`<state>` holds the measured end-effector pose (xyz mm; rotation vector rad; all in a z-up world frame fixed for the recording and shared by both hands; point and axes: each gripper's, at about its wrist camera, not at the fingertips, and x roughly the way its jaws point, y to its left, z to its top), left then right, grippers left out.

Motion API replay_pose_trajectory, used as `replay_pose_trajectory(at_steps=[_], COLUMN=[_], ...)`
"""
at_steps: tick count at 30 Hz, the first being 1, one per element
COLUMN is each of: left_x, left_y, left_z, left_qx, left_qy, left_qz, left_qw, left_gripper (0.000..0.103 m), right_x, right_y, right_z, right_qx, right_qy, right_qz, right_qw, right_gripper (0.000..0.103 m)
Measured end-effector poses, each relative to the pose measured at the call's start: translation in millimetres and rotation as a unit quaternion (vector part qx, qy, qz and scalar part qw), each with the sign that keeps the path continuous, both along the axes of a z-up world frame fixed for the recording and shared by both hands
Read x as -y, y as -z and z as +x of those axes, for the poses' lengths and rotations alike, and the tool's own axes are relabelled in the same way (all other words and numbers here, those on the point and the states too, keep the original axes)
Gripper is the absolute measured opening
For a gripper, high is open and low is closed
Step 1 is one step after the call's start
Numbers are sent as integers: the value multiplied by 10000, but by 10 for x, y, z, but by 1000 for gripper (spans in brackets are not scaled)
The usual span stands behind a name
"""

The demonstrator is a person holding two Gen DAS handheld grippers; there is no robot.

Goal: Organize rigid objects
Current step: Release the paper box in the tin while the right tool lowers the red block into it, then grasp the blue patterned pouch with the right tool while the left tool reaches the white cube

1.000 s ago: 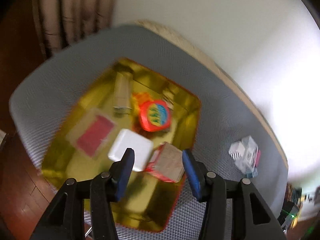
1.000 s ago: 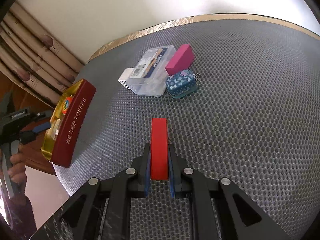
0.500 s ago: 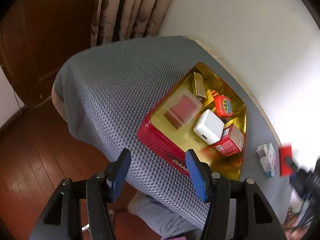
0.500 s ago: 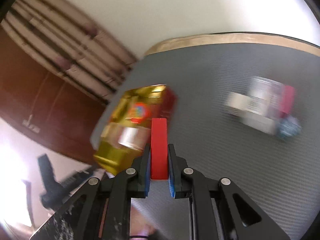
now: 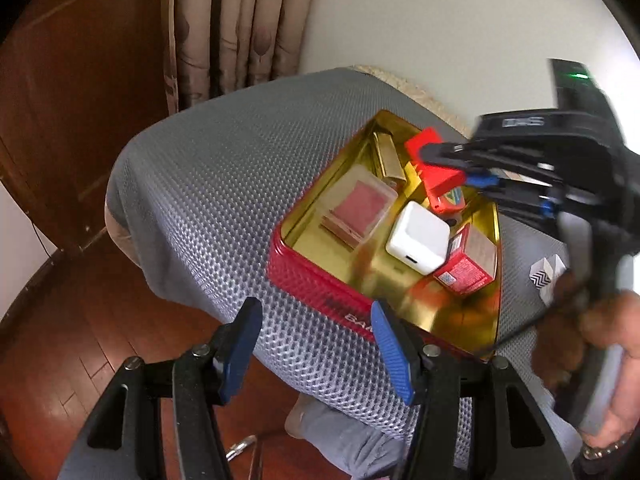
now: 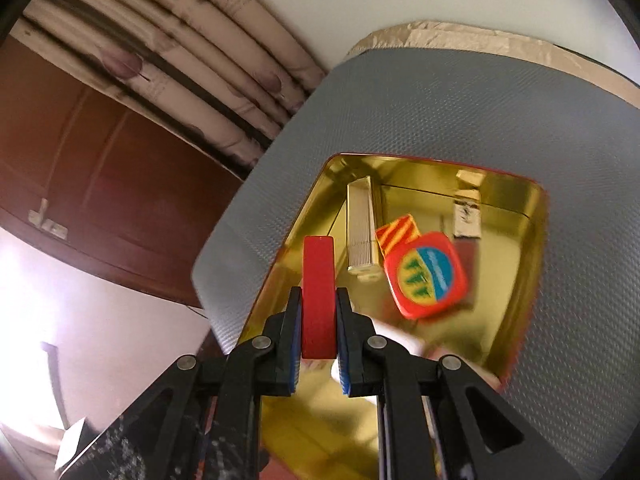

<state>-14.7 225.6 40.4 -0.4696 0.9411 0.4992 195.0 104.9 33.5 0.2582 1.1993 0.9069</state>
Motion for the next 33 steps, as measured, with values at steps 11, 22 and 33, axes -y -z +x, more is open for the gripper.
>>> replay_pose_trajectory(at_steps=[11,22,33], left_x=[-101,39,934], left_y=[18,-31,53], left_z=[-27,-35,219], left_qx=[3,-83,-423], left_qy=[-128,-72,1266], left_qz=[-100,355,993], left_qw=[9999,9993,9861], left_gripper=[58,58,58], right_x=[-105,1739,4064], right_y=[127,30,948], right_z=[129,-466,-762], right_qx=[-72,1324,1564], right_qy=[162,1117,2705], right_qz=[56,-94,-2729], right_qw=[9998,9848,9099], right_gripper=[20,65,89])
